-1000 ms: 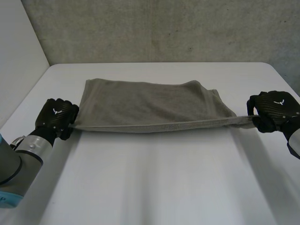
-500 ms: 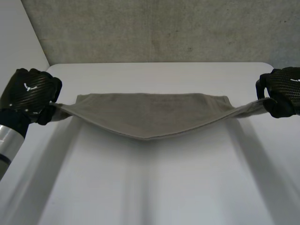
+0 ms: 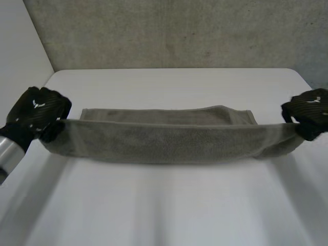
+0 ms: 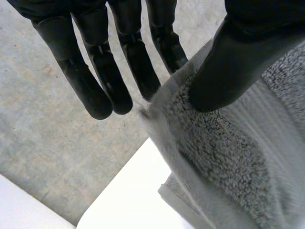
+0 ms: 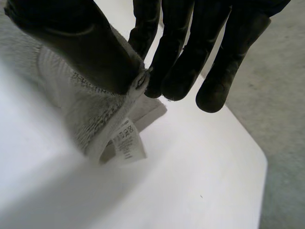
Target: Fold the towel.
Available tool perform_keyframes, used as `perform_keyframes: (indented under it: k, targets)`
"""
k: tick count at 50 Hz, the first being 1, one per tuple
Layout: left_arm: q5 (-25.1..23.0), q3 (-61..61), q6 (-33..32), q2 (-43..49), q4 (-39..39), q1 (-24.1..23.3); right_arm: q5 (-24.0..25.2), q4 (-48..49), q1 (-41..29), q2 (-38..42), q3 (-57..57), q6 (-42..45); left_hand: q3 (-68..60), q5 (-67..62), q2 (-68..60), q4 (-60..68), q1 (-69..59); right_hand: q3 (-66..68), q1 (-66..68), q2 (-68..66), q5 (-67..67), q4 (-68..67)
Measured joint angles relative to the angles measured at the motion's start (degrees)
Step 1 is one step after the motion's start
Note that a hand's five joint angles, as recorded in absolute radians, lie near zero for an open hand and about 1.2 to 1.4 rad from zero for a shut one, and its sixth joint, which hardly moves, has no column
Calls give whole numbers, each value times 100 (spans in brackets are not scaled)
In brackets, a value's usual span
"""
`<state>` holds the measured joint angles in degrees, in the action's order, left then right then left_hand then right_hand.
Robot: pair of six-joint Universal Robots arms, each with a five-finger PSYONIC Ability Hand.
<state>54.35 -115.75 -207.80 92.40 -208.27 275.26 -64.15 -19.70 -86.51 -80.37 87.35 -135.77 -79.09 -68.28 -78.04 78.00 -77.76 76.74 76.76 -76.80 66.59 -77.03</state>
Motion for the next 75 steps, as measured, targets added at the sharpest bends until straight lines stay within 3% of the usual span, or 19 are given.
perform_keyframes:
  k: [8,16,25,39,41,44,47,49,57,63,75]
  targets:
    - [168,1838,-152,2049,-137,-486,-811,221,-893,1748,-1615,-209,-11,-13,-7,0,0,0,9,0,0,0]
    - [858,3918,-199,3800,315,-899,-1298,690,-1299,3138,-3110,-849,-14,-13,-9,0,0,0,15,0,0,0]
    - [1317,5178,-192,4782,674,-1126,-1487,932,-1552,4071,-4191,-1044,-16,-13,-10,0,0,0,15,0,0,0]
    - [1855,6091,-194,5421,716,-1241,-1913,1136,-1687,5168,-5704,-987,-5,-13,-1,0,9,0,15,0,0,0]
    - [1917,6145,-190,5444,717,-1261,-1994,1122,-1697,5263,-5848,-989,1013,963,998,-981,1001,-347,-422,369,-385,372]
    - [2025,6183,-179,5436,721,-1301,-2096,1093,-1714,5333,-5989,-1016,3443,3241,3311,-3339,3330,-2549,-2584,2645,-2656,2575]
    - [2172,6160,-169,5344,743,-1373,-2162,1043,-1741,5277,-6032,-1123,6091,6033,5879,-6071,5928,-5306,-5331,5473,-5582,5320]
    - [2277,6112,-164,5237,770,-1422,-2170,998,-1766,5167,-6017,-1235,6496,6446,6335,-6404,6317,-6102,-6095,6207,-6297,6132]
    - [2824,5458,-118,4291,901,-1554,-2000,720,-1902,4153,-5604,-1797,6554,6451,6402,-6416,6357,-6251,-6325,6267,-6314,6224]
    - [2968,4513,79,3154,878,-1564,-1875,672,-1993,2916,-4635,-1909,6554,6451,6402,-6416,6357,-6252,-6326,6267,-6314,6224]
    - [2913,2419,1461,877,609,-1531,-1970,813,-2008,1031,-1856,-1811,6554,6451,6402,-6416,6357,-6258,-6350,6267,-6314,6224]
